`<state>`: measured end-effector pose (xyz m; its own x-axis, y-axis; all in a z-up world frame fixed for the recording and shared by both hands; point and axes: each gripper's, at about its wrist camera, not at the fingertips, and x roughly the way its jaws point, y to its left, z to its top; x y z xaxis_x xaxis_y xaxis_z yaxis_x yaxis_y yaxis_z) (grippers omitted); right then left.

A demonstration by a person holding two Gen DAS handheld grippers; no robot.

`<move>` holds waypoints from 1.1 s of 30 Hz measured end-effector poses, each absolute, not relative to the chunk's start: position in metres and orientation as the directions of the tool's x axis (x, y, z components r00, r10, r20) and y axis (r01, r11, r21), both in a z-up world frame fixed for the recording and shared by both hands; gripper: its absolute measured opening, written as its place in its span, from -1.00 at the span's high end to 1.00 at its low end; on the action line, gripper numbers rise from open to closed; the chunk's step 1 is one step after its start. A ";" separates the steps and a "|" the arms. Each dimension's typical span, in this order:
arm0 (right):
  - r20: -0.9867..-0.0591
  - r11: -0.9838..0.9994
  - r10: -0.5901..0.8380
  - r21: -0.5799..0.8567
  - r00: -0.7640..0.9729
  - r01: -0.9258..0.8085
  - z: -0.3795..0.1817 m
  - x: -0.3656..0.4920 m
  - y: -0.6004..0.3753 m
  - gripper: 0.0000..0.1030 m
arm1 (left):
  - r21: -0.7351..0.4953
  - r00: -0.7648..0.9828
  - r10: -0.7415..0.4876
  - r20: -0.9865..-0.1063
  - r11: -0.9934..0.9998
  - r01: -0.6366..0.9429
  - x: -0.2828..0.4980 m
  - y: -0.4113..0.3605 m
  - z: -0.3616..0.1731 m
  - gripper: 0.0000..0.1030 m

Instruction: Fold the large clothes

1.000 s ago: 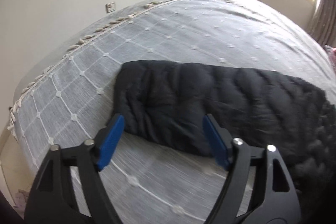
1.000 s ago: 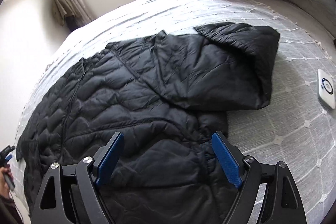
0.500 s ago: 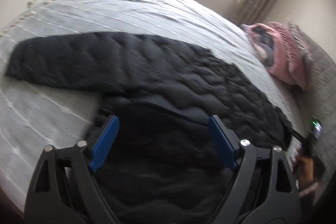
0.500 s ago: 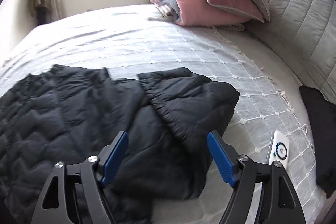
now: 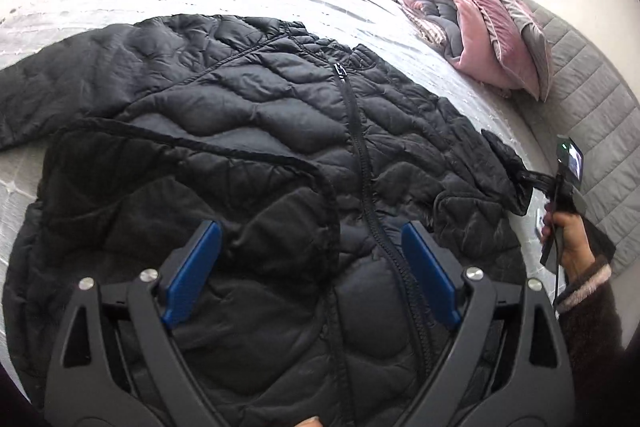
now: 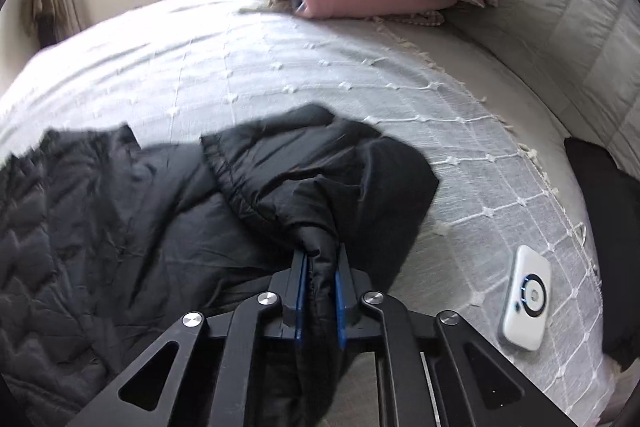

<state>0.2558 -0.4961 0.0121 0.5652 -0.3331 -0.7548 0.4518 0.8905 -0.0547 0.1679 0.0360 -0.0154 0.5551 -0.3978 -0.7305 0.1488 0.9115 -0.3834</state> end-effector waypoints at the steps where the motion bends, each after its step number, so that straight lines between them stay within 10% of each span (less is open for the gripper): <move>1: -0.743 0.886 -0.329 -0.030 0.583 0.462 0.018 0.245 -0.502 0.81 | -0.395 0.555 -0.404 -0.727 0.907 0.144 0.168 0.038 -0.016 -0.78; 16: -0.606 0.672 0.002 0.590 0.796 0.448 -0.007 0.045 -0.632 0.62 | -0.385 0.553 -0.384 -0.740 0.915 0.120 0.163 0.044 -0.021 -0.78; 19: -0.559 0.643 0.028 0.645 0.829 0.414 0.002 0.035 -0.642 0.14 | -0.373 0.555 -0.378 -0.741 0.919 0.128 0.164 0.039 -0.022 -0.78; 21: -0.504 0.630 0.019 0.676 0.864 0.381 0.011 0.032 -0.646 -0.69 | -0.371 0.547 -0.380 -0.746 0.919 0.133 0.164 0.034 -0.024 -0.78; 25: -0.386 0.525 0.050 0.795 0.921 0.304 0.010 0.038 -0.662 -0.69 | -0.362 0.540 -0.377 -0.753 0.922 0.138 0.164 0.028 -0.026 -0.78; 33: -0.749 0.602 -0.229 0.393 0.622 0.695 -0.020 0.087 -0.647 -0.59 | -0.362 0.539 -0.383 -0.750 0.920 0.150 0.165 0.022 -0.028 -0.78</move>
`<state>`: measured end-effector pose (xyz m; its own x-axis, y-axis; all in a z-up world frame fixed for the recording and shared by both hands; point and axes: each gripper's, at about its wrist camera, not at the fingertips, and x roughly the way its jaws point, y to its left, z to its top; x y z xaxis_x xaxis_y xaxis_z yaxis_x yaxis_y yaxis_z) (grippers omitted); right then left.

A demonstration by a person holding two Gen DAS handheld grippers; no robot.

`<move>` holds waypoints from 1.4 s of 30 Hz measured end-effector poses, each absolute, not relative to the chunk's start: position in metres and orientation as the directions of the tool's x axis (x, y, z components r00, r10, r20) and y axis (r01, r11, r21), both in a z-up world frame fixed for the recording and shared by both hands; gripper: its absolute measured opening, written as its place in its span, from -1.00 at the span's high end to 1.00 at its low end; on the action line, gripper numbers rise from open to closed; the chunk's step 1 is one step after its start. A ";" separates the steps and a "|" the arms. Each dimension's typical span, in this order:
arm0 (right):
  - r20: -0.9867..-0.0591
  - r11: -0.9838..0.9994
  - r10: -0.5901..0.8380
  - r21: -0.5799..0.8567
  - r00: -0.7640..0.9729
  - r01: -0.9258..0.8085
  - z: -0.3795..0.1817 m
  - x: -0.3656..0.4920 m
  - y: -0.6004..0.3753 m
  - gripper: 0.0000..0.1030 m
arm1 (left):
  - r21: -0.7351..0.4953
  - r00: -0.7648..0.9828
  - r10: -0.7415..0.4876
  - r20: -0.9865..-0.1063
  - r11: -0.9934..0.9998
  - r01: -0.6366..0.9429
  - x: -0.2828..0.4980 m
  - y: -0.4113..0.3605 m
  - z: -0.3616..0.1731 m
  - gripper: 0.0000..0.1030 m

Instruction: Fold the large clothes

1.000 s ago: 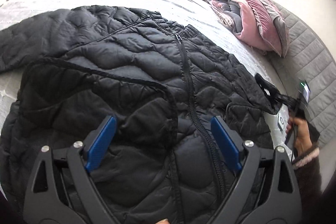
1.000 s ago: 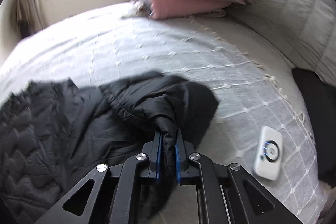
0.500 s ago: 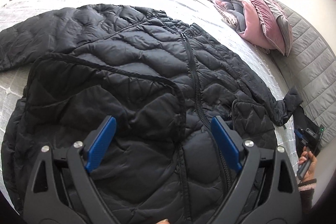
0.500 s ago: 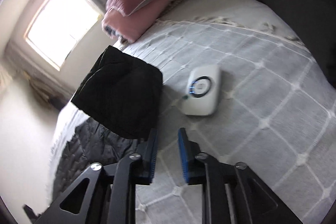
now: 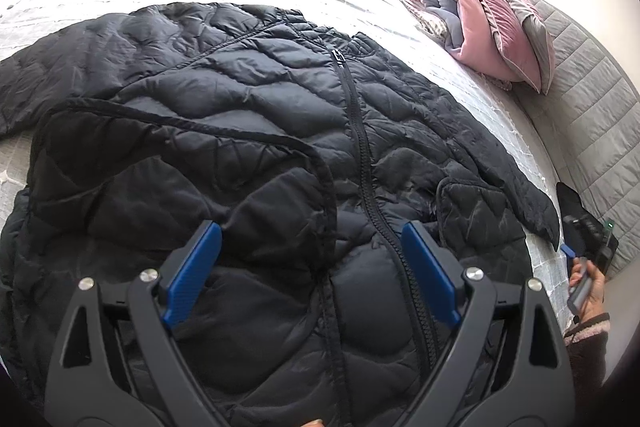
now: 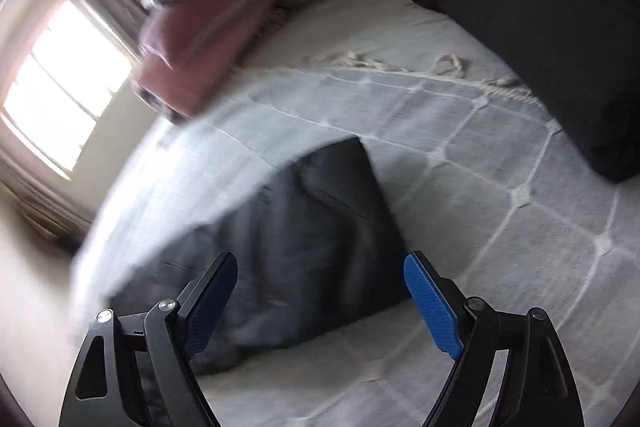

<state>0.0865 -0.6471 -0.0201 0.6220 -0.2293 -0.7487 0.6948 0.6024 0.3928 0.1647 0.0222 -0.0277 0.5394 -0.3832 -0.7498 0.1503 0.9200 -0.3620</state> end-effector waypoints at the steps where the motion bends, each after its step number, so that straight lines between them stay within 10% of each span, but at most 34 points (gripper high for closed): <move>1: -0.779 0.621 -0.249 0.328 0.576 0.712 -0.026 0.096 -0.640 -0.45 | -0.357 0.541 -0.381 -0.750 0.921 0.153 0.165 0.021 -0.028 -0.78; 3: -0.779 0.637 -0.229 0.333 0.583 0.695 -0.029 0.099 -0.630 0.70 | -0.345 0.542 -0.374 -0.753 0.925 0.159 0.165 0.019 -0.028 -0.78; 7: -0.650 0.714 -0.475 0.109 0.593 0.692 0.003 0.096 -0.587 0.80 | -0.320 0.531 -0.356 -0.769 0.933 0.163 0.167 0.017 -0.035 -0.78; 16: -0.727 0.690 -0.476 0.039 0.494 0.723 0.002 0.106 -0.569 0.47 | -0.326 0.541 -0.355 -0.762 0.933 0.153 0.170 0.039 -0.032 -0.78; 21: -0.669 0.761 -0.343 0.214 0.659 0.613 0.054 0.078 -0.544 -0.55 | -0.338 0.563 -0.365 -0.741 0.928 0.157 0.170 0.063 -0.024 -0.78; 42: -0.520 0.835 0.503 0.500 0.691 -0.231 0.048 0.142 -0.215 -0.60 | -0.393 0.607 -0.425 -0.671 0.899 0.195 0.168 0.168 -0.053 -0.77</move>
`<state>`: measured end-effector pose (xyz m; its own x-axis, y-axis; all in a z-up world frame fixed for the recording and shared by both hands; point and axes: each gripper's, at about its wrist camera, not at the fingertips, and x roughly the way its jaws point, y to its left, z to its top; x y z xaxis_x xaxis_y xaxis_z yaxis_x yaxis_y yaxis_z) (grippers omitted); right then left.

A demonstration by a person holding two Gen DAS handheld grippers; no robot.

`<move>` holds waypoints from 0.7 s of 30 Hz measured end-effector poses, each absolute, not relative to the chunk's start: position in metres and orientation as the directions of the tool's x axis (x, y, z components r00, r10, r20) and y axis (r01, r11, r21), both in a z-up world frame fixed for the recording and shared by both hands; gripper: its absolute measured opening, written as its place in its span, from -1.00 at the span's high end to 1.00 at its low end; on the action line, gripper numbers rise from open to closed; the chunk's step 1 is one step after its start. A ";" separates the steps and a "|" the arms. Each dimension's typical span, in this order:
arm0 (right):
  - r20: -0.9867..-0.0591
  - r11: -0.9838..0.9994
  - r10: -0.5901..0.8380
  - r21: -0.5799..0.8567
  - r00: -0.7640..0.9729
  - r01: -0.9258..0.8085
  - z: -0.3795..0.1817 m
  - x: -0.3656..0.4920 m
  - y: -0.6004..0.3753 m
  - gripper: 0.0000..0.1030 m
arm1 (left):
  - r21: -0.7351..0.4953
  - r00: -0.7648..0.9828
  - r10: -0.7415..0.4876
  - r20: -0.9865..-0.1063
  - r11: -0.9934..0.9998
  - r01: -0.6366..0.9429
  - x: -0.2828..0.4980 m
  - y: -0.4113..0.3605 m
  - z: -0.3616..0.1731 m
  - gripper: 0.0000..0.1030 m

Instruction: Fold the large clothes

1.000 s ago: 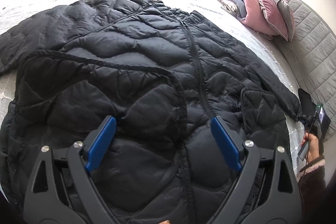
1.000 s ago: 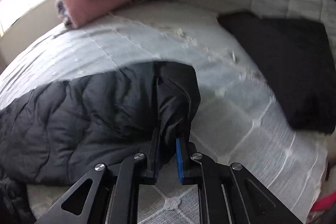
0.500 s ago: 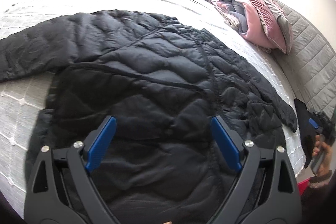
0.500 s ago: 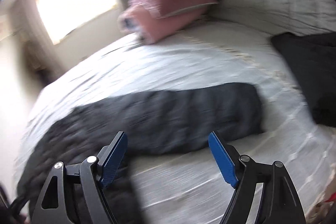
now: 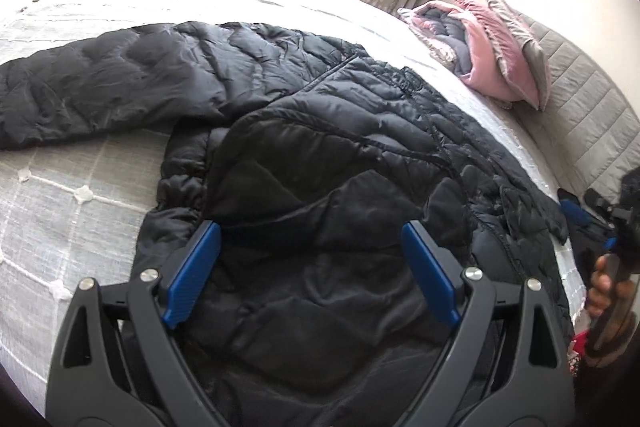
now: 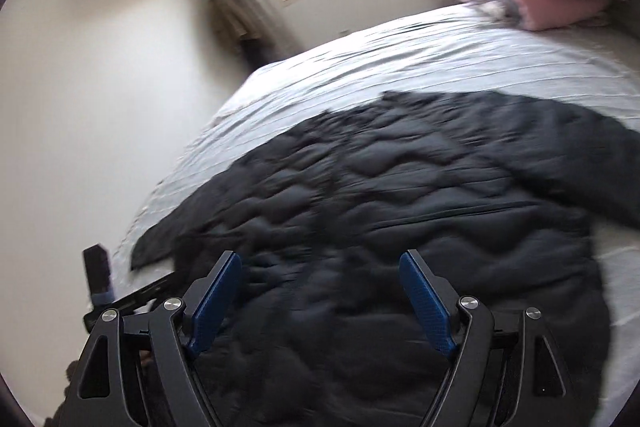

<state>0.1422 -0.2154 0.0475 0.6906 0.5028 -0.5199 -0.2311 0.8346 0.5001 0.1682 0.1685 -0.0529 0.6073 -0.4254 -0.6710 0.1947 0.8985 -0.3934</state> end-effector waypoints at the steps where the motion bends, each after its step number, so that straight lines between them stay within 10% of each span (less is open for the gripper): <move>1: -0.496 0.796 0.557 0.549 0.666 -0.256 0.037 0.151 -0.203 -0.60 | -0.399 0.608 -0.432 -0.666 0.895 0.199 0.170 0.170 -0.053 -0.77; 10: -0.518 0.724 0.662 0.630 0.541 -0.283 -0.008 0.198 -0.141 -0.54 | -0.381 0.624 -0.436 -0.649 0.895 0.230 0.195 0.169 -0.054 -0.62; 21: -0.477 0.649 0.742 0.688 0.471 -0.325 -0.015 0.204 -0.128 0.44 | -0.521 0.602 -0.519 -0.607 0.832 0.191 0.208 0.196 -0.061 -0.21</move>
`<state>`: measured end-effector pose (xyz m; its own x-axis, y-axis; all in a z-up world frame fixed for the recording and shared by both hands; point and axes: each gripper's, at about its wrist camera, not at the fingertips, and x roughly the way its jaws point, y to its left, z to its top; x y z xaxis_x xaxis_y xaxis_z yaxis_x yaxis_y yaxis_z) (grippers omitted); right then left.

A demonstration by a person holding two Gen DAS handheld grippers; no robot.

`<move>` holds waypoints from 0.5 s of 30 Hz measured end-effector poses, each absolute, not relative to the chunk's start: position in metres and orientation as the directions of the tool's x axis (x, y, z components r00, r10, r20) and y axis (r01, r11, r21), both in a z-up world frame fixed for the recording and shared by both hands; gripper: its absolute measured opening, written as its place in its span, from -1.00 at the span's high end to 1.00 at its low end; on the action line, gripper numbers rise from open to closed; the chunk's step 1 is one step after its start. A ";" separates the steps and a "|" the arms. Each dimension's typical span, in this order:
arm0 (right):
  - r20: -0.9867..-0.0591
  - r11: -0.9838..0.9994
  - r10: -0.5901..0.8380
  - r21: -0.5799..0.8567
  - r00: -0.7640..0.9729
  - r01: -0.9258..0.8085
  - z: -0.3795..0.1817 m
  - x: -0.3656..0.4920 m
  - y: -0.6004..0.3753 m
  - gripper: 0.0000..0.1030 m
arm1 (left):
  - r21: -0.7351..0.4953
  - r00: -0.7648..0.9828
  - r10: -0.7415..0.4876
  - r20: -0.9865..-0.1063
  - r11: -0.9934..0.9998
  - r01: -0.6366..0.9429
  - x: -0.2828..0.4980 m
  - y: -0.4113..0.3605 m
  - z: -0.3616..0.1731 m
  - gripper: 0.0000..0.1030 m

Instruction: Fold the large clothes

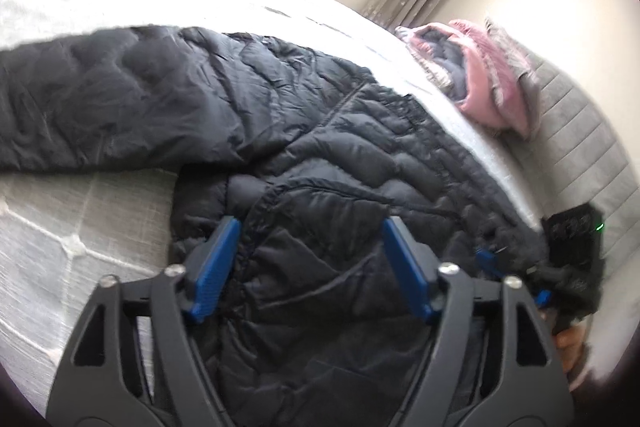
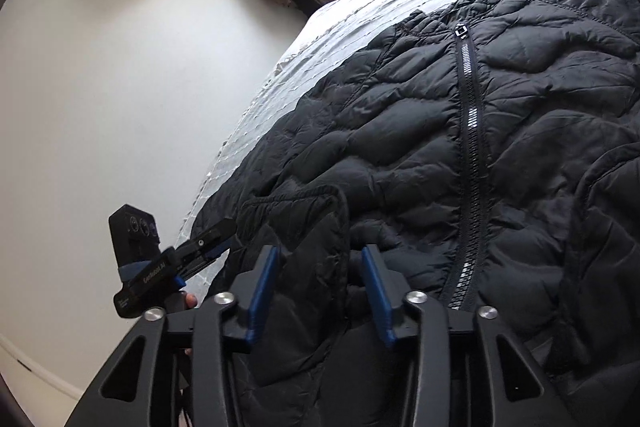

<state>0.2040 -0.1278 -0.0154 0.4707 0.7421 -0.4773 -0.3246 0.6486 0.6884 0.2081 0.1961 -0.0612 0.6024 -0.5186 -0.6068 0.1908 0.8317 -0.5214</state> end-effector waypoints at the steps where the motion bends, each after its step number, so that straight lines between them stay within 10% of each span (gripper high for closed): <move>1: -0.468 0.638 0.753 0.694 0.464 -0.335 -0.014 0.202 -0.127 0.51 | -0.536 0.594 -0.537 -0.598 0.820 0.201 0.206 0.196 -0.060 -0.14; 3: -0.437 0.603 0.781 0.714 0.446 -0.357 -0.009 0.199 -0.126 0.64 | -0.540 0.583 -0.564 -0.585 0.807 0.239 0.201 0.193 -0.057 0.38; 6: -0.382 0.548 0.821 0.733 0.424 -0.402 0.003 0.189 -0.123 0.67 | -0.547 0.548 -0.612 -0.570 0.781 0.303 0.185 0.191 -0.049 0.63; 11: -0.414 0.546 0.837 0.686 0.358 -0.482 0.016 0.168 -0.105 0.67 | -0.450 0.517 -0.589 -0.621 0.808 0.380 0.142 0.191 -0.038 0.64; 15: -0.617 0.682 0.726 0.592 0.303 -0.429 -0.005 0.154 -0.089 0.65 | -0.406 0.429 -0.511 -0.745 0.858 0.315 0.124 0.197 -0.062 0.64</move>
<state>0.1544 -0.0886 -0.0053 0.3027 0.7260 -0.6175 -0.4295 0.6823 0.5917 0.1244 0.1970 -0.0618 0.4292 -0.5108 -0.7449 0.3153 0.8576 -0.4064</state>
